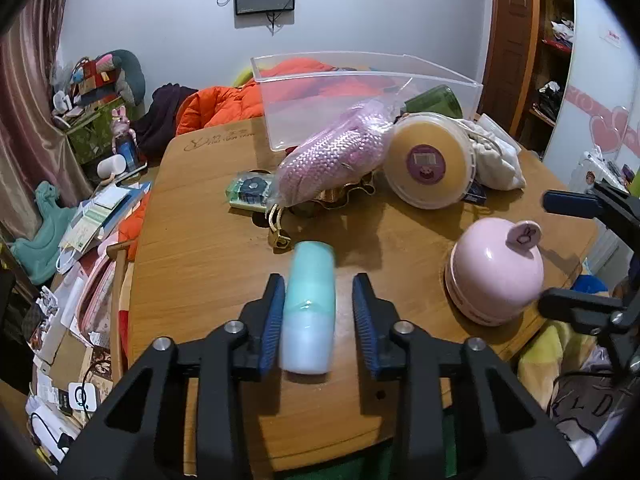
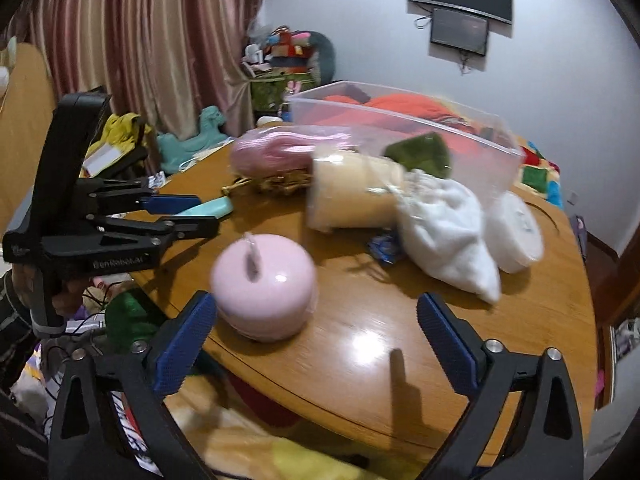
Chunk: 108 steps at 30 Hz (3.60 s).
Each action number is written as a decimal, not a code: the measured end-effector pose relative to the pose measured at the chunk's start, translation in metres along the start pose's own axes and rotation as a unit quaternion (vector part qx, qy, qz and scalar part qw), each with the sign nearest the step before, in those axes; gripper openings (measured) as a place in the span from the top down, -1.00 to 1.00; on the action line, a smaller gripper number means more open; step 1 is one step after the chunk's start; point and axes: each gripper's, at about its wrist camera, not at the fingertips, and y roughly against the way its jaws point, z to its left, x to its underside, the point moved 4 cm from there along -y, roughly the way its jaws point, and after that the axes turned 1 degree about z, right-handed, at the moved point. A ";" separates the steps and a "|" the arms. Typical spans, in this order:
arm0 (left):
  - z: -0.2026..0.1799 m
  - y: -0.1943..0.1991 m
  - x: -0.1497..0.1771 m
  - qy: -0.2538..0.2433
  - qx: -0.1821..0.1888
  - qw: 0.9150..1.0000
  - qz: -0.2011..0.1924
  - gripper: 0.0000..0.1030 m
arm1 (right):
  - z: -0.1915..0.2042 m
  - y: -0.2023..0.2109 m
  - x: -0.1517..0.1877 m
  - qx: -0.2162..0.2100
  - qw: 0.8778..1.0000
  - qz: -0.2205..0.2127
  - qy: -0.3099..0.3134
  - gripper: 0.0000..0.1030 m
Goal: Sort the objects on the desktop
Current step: 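Grasp the pink round jar with the right gripper while the left gripper releases the mint-green cylinder, then grasp the bagged pink rope with the left gripper while the right gripper holds the pink jar, then carry the pink jar and pink rope bag into the clear box and release both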
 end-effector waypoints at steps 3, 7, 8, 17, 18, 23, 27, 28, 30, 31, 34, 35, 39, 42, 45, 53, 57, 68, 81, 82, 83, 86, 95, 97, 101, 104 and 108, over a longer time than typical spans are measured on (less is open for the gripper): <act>0.002 0.001 0.001 -0.002 -0.003 1.000 -0.003 0.49 | 0.013 -0.008 -0.003 -0.003 1.000 0.007 0.018 -0.78; 0.007 0.000 0.000 0.006 -0.001 1.000 -0.008 0.53 | 0.022 -0.019 -0.003 -0.004 0.999 0.021 0.036 -0.58; 0.007 0.000 0.001 0.007 -0.003 1.000 -0.009 0.53 | 0.024 -0.022 -0.003 -0.003 0.999 0.026 0.037 -0.45; -0.001 0.013 -0.008 0.011 0.001 0.999 -0.036 0.53 | 0.011 -0.021 0.001 -0.009 0.999 0.039 0.015 -0.16; -0.003 0.015 -0.010 0.011 0.001 0.999 -0.040 0.53 | 0.007 -0.018 0.000 -0.008 0.999 0.038 0.011 -0.16; -0.007 0.027 -0.024 0.016 0.003 0.998 -0.063 0.53 | -0.006 -0.002 -0.012 0.011 1.000 0.015 0.004 -0.16; -0.011 0.038 -0.039 0.019 0.008 0.996 -0.089 0.53 | -0.021 0.016 -0.026 0.036 0.999 -0.005 0.002 -0.16; -0.012 0.041 -0.042 0.019 0.008 0.995 -0.094 0.54 | -0.025 0.020 -0.031 0.041 0.999 -0.010 0.001 -0.16; -0.013 0.044 -0.051 0.020 0.010 0.994 -0.103 0.68 | -0.032 0.026 -0.039 0.053 0.998 -0.017 -0.003 -0.16; -0.013 0.045 -0.056 0.023 0.014 0.994 -0.106 0.70 | -0.037 0.030 -0.044 0.059 0.998 -0.021 -0.005 -0.16; -0.014 0.048 -0.069 0.025 0.023 0.993 -0.115 0.71 | -0.050 0.041 -0.056 0.071 0.997 -0.032 -0.011 -0.16; -0.015 0.047 -0.073 0.022 0.022 0.993 -0.117 0.71 | -0.051 0.042 -0.061 0.075 0.996 -0.037 -0.013 -0.16; -0.012 0.046 -0.080 0.018 0.020 0.993 -0.116 0.71 | -0.061 0.052 -0.074 0.076 0.996 -0.050 -0.022 -0.16; -0.006 0.043 -0.071 0.022 0.035 0.995 -0.092 0.71 | -0.063 0.052 -0.072 0.075 0.996 -0.052 -0.024 -0.16; -0.008 0.041 -0.050 0.009 0.035 0.997 -0.066 0.70 | -0.066 0.045 -0.064 0.068 0.996 -0.043 -0.031 -0.16; -0.015 0.042 -0.023 -0.011 0.013 0.999 -0.047 0.15 | -0.065 0.033 -0.055 0.048 0.997 -0.033 -0.049 -0.16; -0.011 0.040 -0.041 -0.007 0.005 0.998 -0.068 -0.19 | -0.065 0.035 -0.056 0.047 0.997 -0.038 -0.050 -0.16; -0.026 -0.029 -0.071 -0.091 -0.019 0.995 -0.028 -0.13 | -0.076 0.037 -0.053 0.046 0.997 -0.031 -0.063 -0.16; -0.012 -0.023 -0.084 -0.049 -0.010 0.997 -0.051 0.49 | -0.076 0.030 -0.061 0.040 0.997 -0.033 -0.058 -0.16; -0.011 -0.022 -0.085 -0.047 -0.010 0.997 -0.053 0.50 | -0.076 0.030 -0.063 0.040 0.997 -0.035 -0.057 -0.16; -0.010 -0.019 -0.086 -0.044 -0.009 0.997 -0.055 0.51 | -0.075 0.031 -0.064 0.040 0.997 -0.036 -0.057 -0.16; -0.009 -0.012 -0.088 -0.035 -0.002 0.997 -0.063 0.53 | -0.076 0.031 -0.068 0.039 0.997 -0.039 -0.055 -0.16; -0.011 0.012 -0.098 -0.021 0.017 0.995 -0.091 0.58 | -0.083 0.029 -0.082 0.033 0.997 -0.043 -0.062 -0.16; -0.012 0.014 -0.100 -0.020 0.015 0.995 -0.094 0.58 | -0.087 0.029 -0.085 0.031 0.996 -0.044 -0.066 -0.16; -0.009 0.019 -0.108 -0.008 0.030 0.994 -0.100 0.58 | -0.092 0.028 -0.091 0.031 0.996 -0.045 -0.065 -0.16; -0.007 0.027 -0.117 -0.003 0.035 0.993 -0.112 0.58 | -0.094 0.029 -0.098 0.038 0.996 -0.049 -0.058 -0.16; -0.005 0.036 -0.133 0.003 0.041 0.991 -0.126 0.58 | -0.098 0.028 -0.111 0.042 0.996 -0.055 -0.054 -0.16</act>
